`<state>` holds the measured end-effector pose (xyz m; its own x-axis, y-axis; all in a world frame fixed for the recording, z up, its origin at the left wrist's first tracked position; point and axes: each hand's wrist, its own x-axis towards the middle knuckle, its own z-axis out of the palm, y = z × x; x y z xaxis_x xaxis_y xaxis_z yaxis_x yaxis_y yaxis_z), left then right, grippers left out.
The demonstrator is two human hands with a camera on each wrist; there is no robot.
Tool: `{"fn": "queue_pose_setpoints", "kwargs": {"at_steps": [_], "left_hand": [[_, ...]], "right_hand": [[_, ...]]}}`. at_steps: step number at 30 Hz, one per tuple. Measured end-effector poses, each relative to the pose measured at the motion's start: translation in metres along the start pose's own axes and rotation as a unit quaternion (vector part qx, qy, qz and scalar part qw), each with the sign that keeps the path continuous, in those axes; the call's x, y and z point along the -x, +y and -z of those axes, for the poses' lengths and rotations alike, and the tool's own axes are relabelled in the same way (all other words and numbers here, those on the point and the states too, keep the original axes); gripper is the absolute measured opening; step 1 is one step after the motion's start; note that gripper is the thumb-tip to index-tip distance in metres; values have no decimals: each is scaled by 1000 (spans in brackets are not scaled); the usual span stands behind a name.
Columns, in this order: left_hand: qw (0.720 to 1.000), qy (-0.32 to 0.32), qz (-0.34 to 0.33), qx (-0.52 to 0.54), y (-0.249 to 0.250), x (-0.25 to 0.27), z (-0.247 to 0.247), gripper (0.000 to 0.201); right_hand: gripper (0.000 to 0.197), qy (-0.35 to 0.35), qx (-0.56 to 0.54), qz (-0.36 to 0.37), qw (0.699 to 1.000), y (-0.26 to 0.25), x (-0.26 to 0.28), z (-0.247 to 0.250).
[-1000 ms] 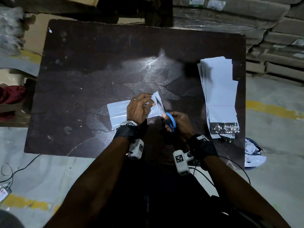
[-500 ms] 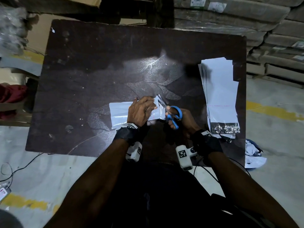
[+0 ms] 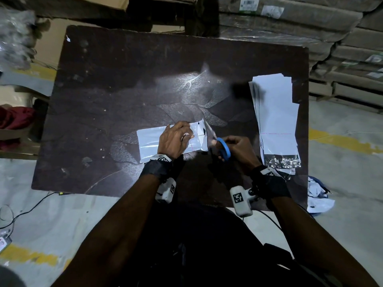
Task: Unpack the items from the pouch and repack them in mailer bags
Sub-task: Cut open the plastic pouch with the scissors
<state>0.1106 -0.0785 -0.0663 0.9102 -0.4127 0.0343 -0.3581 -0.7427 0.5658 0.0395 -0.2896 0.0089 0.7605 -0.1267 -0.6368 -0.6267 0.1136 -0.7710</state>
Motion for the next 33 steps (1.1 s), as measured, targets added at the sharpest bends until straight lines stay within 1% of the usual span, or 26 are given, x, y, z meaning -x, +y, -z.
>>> {"fn": "queue_pose_setpoints", "kwargs": {"at_steps": [1,2,3,5,8,10,12,15,17,20,23,25,26,30,33], "left_hand": [[1000,-5,-3,-5,0,1,1,13],[1000,-10,-5,-9,0,2,1,14],[1000,-13,-4,-13,1,3,2,15],[999,-24,7,-21,3,3,4,19],[998,-49,16,-30,6,4,7,27],[997,-66,22,-33,9,5,8,33],[996,-74,34,-34,13,7,9,37],[994,-86,45,-50,14,9,9,42],[993,-92,53,-56,15,9,10,43],[992,-90,62,-65,16,8,9,38],[994,-62,76,-55,17,7,7,22],[994,-41,84,-56,18,4,6,10],[994,-36,80,-61,19,3,6,7],[995,-31,36,-88,28,-1,11,8],[996,-7,35,-85,37,1,22,5]], "right_hand": [[12,34,66,29,997,2,-3,6],[15,67,133,59,987,6,-9,11],[20,96,196,78,973,7,-13,15],[24,127,301,104,939,8,-20,19],[28,135,420,132,888,7,-24,13],[30,136,477,130,859,9,-27,8],[27,125,514,122,840,13,-29,3],[22,115,543,120,823,14,-31,-1],[22,115,544,129,821,16,-30,0],[23,121,527,148,828,14,-27,0],[21,125,499,162,842,12,-24,-6],[17,116,484,170,850,11,-22,-12],[17,108,481,171,853,10,-22,-14],[23,93,437,146,883,7,-23,-22],[29,91,397,125,905,6,-25,-26]]}}
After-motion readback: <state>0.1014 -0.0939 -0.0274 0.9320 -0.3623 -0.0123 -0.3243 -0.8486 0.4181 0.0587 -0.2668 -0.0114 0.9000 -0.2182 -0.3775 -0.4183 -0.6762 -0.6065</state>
